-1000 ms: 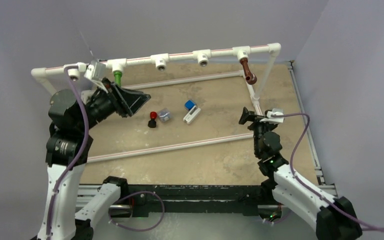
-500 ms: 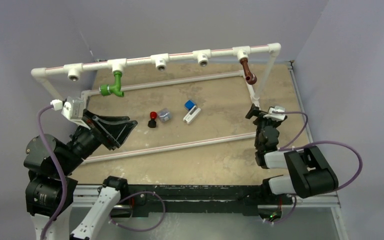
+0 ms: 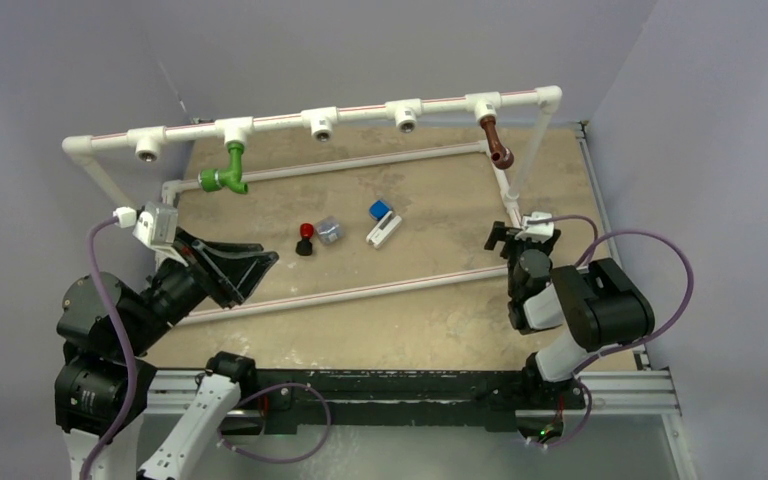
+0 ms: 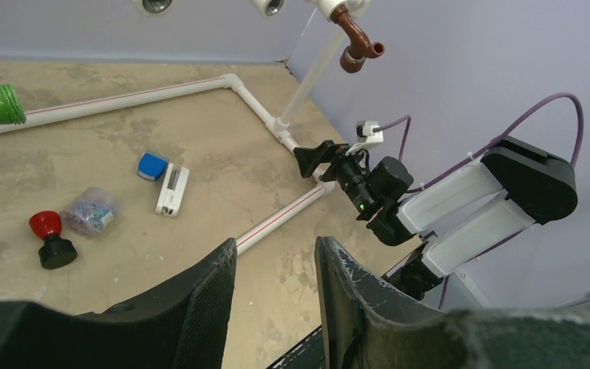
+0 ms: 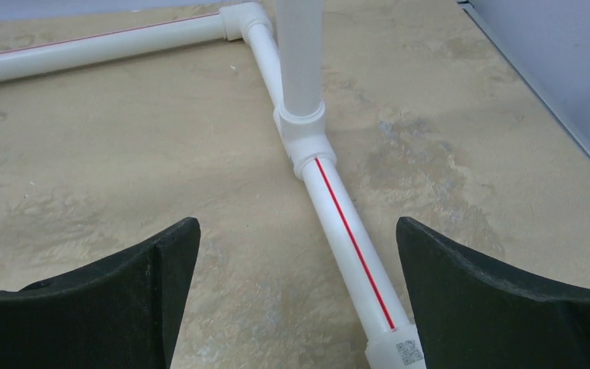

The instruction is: Install the water faucets

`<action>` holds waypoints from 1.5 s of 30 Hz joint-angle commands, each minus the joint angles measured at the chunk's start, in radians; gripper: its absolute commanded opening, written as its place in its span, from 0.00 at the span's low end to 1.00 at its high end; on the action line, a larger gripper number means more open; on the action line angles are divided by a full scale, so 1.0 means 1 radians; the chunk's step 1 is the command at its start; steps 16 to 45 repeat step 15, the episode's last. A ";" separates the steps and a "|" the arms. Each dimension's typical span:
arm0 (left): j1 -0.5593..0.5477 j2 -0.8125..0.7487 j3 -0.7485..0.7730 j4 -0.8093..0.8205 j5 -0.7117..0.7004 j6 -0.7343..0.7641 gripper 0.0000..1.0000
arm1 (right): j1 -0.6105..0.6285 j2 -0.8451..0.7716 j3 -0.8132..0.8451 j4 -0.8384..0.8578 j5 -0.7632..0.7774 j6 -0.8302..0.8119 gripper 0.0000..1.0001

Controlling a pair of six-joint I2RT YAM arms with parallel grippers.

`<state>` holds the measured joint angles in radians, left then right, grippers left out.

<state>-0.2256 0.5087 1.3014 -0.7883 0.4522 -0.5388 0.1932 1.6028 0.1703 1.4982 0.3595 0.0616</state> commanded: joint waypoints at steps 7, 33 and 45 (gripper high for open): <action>-0.035 0.005 0.008 -0.016 -0.077 0.054 0.41 | -0.014 -0.003 0.048 0.299 0.095 0.010 0.99; -0.040 -0.040 -0.023 -0.015 -0.090 0.065 0.41 | -0.044 -0.017 0.077 0.210 0.024 0.040 0.99; -0.040 -0.040 -0.023 -0.015 -0.090 0.065 0.41 | -0.044 -0.017 0.077 0.210 0.024 0.040 0.99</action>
